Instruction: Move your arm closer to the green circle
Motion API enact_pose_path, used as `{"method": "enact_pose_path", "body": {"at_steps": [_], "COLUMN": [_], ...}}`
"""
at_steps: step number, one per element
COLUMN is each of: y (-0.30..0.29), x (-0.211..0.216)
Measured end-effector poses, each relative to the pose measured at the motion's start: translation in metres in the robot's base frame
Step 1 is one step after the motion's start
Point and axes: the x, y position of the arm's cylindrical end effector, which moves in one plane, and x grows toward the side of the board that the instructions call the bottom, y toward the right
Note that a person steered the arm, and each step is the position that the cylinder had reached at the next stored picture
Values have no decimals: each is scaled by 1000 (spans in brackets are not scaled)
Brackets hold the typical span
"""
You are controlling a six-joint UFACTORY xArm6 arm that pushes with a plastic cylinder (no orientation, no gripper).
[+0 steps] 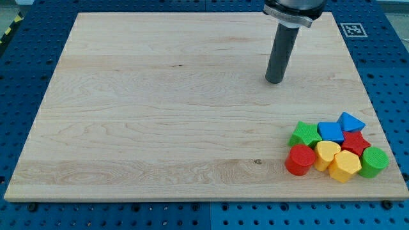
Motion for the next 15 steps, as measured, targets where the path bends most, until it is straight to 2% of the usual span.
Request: {"method": "enact_pose_path", "body": {"at_steps": [2, 3, 4, 6, 7, 9, 11, 13, 15], "y": [8, 77, 142, 149, 149, 150, 181, 172, 165], "x": [0, 4, 29, 136, 170, 172, 199, 218, 217]}}
